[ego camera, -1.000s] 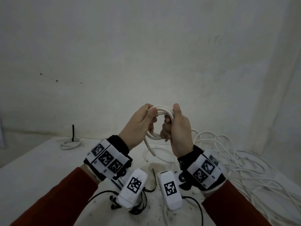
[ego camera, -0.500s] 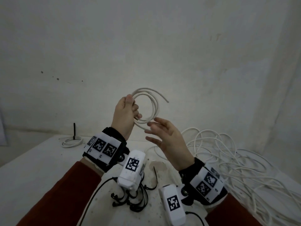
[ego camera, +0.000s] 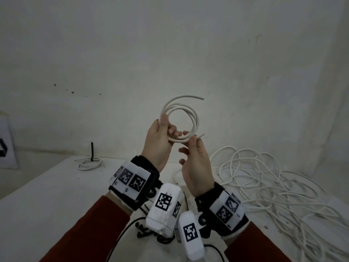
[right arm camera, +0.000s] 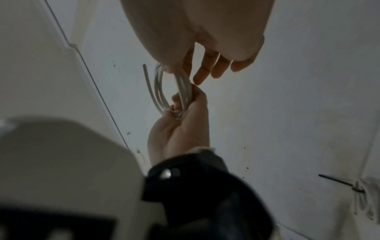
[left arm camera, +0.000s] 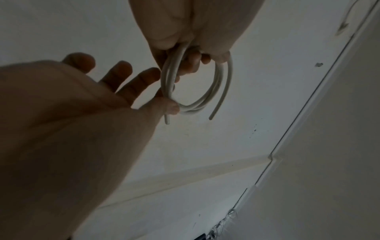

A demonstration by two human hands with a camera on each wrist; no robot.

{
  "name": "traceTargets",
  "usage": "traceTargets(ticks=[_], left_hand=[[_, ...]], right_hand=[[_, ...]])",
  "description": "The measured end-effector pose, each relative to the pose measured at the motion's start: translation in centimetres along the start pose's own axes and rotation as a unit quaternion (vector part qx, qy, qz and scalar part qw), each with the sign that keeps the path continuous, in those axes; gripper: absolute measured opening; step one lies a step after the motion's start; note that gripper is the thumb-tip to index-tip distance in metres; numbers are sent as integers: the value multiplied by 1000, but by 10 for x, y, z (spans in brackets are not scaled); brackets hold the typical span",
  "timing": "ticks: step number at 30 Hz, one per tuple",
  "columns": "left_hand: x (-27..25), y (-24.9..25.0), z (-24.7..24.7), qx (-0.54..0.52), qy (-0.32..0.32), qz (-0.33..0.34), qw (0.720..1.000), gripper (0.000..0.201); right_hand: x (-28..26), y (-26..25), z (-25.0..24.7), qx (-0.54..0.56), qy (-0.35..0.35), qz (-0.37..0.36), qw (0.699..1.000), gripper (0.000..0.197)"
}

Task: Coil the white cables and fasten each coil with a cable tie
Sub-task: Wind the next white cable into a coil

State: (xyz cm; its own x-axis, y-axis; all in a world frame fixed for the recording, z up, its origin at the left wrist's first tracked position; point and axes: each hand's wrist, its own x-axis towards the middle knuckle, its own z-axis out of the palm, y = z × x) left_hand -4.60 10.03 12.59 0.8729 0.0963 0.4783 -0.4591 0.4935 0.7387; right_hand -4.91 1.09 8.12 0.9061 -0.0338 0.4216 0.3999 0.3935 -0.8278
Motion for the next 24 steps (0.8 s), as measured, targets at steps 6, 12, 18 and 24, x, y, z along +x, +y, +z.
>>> traceTargets(ticks=[6, 12, 18, 24], left_hand=[[-19, -13, -23, 197, -41, -21, 979, 35], [-19, -13, -38, 66, -23, -98, 993, 22], [-20, -15, -38, -30, 11, -141, 990, 38], [-17, -25, -39, -43, 38, -171, 984, 35]], right_hand=[[3, 4, -10, -49, 52, 1, 997, 32], [5, 2, -22, -152, 34, -33, 987, 39], [-2, 8, -24, -171, -2, -39, 985, 38], [-4, 13, -21, -36, 7, -3, 999, 30]])
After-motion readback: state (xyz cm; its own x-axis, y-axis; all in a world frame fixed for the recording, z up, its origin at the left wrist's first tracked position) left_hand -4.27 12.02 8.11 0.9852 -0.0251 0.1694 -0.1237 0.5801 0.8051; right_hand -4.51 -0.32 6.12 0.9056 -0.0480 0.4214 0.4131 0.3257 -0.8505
